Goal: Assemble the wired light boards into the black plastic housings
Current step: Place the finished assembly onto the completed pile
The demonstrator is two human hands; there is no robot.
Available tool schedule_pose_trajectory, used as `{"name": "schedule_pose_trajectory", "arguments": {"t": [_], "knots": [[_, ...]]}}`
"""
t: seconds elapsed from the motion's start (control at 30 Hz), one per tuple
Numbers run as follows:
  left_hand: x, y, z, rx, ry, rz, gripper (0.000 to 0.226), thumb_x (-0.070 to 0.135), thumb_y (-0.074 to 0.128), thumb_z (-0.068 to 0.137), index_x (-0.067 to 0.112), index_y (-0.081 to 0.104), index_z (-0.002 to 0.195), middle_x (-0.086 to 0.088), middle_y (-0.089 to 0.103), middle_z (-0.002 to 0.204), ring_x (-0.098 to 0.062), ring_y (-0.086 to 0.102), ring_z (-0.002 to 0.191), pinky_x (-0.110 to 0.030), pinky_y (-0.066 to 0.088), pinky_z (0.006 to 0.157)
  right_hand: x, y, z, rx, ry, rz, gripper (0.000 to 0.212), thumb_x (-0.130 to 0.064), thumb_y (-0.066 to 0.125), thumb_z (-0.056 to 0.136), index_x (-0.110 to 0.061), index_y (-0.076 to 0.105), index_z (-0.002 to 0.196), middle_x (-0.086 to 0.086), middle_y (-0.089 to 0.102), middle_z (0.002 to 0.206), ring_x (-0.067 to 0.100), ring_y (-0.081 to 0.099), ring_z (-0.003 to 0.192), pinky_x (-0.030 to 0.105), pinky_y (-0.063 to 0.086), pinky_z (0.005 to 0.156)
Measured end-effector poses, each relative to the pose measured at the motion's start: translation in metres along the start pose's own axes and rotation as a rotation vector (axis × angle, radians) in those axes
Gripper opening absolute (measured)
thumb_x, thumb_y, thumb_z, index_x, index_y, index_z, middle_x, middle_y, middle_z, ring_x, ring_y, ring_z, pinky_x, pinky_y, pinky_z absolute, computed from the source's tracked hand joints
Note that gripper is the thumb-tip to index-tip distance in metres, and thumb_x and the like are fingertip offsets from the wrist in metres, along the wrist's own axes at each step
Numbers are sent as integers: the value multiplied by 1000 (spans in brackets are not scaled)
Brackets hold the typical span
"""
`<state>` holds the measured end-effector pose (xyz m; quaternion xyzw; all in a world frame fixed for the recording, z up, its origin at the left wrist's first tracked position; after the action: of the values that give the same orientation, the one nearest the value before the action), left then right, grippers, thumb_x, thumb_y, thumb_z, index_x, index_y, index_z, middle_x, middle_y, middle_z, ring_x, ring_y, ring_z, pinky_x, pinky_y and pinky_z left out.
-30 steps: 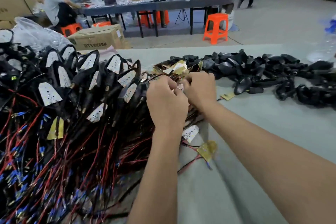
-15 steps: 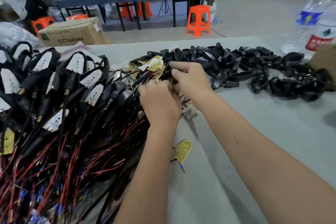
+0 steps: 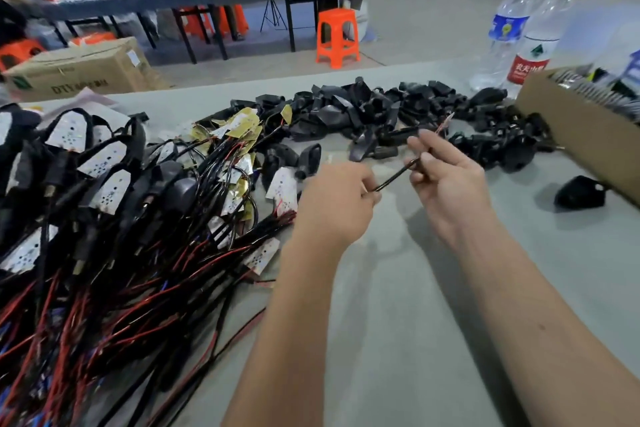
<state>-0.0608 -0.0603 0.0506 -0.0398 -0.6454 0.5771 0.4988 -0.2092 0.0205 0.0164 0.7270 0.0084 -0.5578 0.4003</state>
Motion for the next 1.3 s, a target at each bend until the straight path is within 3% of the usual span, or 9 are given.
{"name": "schedule_pose_trajectory", "arguments": {"t": [0.1, 0.17, 0.37, 0.53, 0.7, 0.87, 1.07, 1.17, 1.3], "knots": [[20, 20, 1, 5, 46, -41, 6, 23, 71, 92, 20, 72, 88, 1, 73, 81, -25, 67, 80, -42, 56, 77, -6, -11, -1, 40, -69, 115, 47, 5, 54, 101, -24, 44, 136, 16, 74, 119, 18, 66, 83, 22, 53, 71], [30, 32, 3, 78, 54, -65, 8, 26, 69, 93, 21, 71, 87, 1, 74, 83, -24, 67, 83, -42, 54, 78, -3, -15, -2, 75, -38, 84, 40, -1, 59, 101, -13, 41, 135, 15, 77, 112, 19, 70, 83, 22, 55, 68], [25, 51, 10, 141, -17, -179, 19, 41, 69, 92, 24, 72, 83, 7, 74, 79, -17, 68, 78, -36, 55, 74, 5, -24, -7, -24, 5, -299, 11, -14, 62, 102, -10, 71, 97, 7, 76, 86, 21, 71, 78, 29, 57, 64], [-1, 14, 33, 567, -62, -8, 22, 28, 54, 101, 18, 70, 89, 1, 67, 87, -18, 58, 89, -28, 38, 75, 5, -19, -5, -32, -77, -316, 14, -19, 46, 110, -16, 50, 97, 13, 76, 80, 13, 55, 51, 21, 35, 41], [-57, 4, 52, 370, -353, 357, 34, 20, 61, 93, 11, 57, 125, -17, 43, 137, -36, 34, 127, -34, 34, 99, 16, -9, -14, -110, 13, -250, 13, 1, 52, 103, -12, 50, 101, 14, 75, 80, 16, 58, 56, 22, 43, 46], [-63, -2, 61, 294, -289, 508, 19, 24, 67, 94, 14, 71, 109, -10, 60, 114, -32, 42, 121, -34, 45, 90, 18, -9, -15, -149, -6, -342, 18, 7, 57, 98, -10, 54, 98, 14, 77, 84, 16, 61, 59, 23, 49, 53], [-35, -24, 44, 489, -105, 93, 22, 31, 60, 101, 9, 65, 102, -9, 65, 89, -33, 61, 92, -41, 45, 74, 21, -4, -17, -222, -17, -363, 9, -9, 40, 111, -13, 43, 103, 20, 76, 87, 31, 73, 67, 34, 60, 57], [-27, -19, 13, 511, -175, -356, 23, 24, 54, 104, 18, 49, 82, -3, 60, 74, -32, 69, 73, -40, 52, 64, 22, -2, -18, -216, -24, -388, 9, -10, 44, 110, -16, 42, 103, 20, 76, 85, 30, 72, 64, 30, 57, 54], [-34, 1, -17, 422, -307, -444, 29, 27, 51, 104, 17, 49, 77, 3, 56, 72, -30, 62, 80, -41, 45, 70, 19, -2, -19, -234, -36, -370, 22, 7, 58, 99, -12, 50, 104, 17, 77, 83, 24, 71, 66, 25, 56, 60]]}}
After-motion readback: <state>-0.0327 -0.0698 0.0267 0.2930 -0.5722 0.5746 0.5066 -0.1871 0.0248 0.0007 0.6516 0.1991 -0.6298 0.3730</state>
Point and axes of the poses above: each hand's wrist, its own z-axis towards the middle knuckle, its own y-axis out of the palm, x = y × z, the point moved 4 cm from there along z, towards the middle knuckle
